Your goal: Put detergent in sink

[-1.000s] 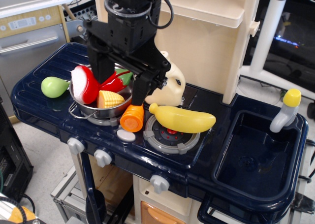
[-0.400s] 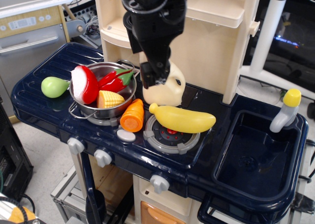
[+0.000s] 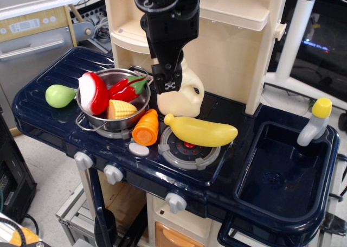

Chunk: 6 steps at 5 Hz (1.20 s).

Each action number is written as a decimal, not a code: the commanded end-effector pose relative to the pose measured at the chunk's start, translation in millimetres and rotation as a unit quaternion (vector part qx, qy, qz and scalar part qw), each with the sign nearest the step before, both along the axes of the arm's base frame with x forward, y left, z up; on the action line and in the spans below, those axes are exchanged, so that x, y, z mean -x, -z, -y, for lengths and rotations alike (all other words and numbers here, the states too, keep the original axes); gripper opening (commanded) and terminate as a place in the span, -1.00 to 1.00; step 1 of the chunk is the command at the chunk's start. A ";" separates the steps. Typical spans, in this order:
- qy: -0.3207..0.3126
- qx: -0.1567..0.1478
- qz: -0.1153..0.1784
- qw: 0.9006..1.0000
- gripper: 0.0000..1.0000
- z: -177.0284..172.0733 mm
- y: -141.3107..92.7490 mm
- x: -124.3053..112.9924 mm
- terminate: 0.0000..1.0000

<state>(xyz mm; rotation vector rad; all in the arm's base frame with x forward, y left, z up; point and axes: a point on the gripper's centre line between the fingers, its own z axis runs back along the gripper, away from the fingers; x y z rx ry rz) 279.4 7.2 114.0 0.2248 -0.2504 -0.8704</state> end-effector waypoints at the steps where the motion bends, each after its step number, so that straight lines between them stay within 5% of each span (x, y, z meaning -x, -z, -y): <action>1: 0.025 -0.018 0.041 0.999 1.00 -7.8 -0.1 -27.0 -1.00; 4: -0.010 0.021 0.072 0.997 1.00 6.9 29.8 -32.9 -1.00; 5: -0.023 0.033 0.070 0.997 -1.00 10.7 34.6 -32.7 -1.00; 6: -0.047 0.034 0.057 0.997 -1.00 16.3 25.7 -30.3 -1.00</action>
